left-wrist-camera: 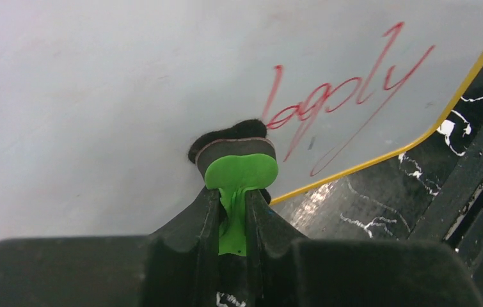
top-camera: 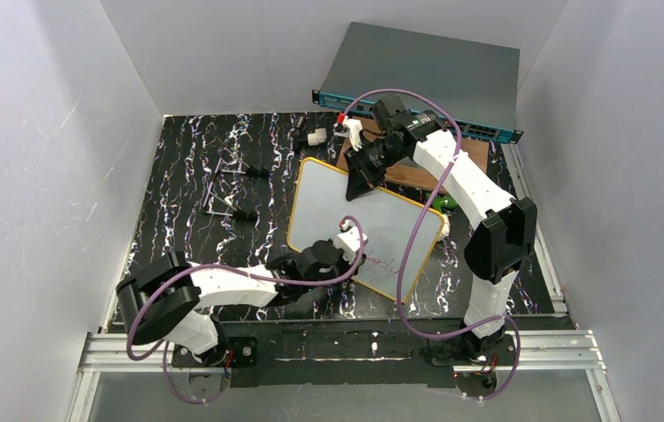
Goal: Erase the whiteboard
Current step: Erase the center of the board with the whiteboard.
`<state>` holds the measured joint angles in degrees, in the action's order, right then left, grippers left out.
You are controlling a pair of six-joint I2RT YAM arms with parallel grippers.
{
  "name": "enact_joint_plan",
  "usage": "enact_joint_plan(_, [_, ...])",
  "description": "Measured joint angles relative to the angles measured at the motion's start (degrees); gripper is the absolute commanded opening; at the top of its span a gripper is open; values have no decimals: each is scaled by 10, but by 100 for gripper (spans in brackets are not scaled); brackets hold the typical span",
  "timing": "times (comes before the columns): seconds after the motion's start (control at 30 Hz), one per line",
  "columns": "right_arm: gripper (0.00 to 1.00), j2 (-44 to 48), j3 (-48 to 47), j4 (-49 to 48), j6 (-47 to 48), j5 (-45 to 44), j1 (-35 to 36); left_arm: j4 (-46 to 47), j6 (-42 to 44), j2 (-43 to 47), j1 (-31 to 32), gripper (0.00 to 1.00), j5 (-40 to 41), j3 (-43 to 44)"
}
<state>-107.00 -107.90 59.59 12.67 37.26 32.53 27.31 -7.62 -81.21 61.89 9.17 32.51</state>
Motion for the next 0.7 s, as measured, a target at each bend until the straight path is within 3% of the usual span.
enact_joint_plan(0.17, [1,0,5,-5,-9,2,-12,-12,33,-45,43,0,39,44])
enact_joint_plan(0.47, [1,0,7,-9,-12,2,-13,-26,55,-47,51,0,58,51])
enact_joint_plan(0.7, [1,0,10,-37,-36,8,-13,-73,14,21,-7,0,77,37])
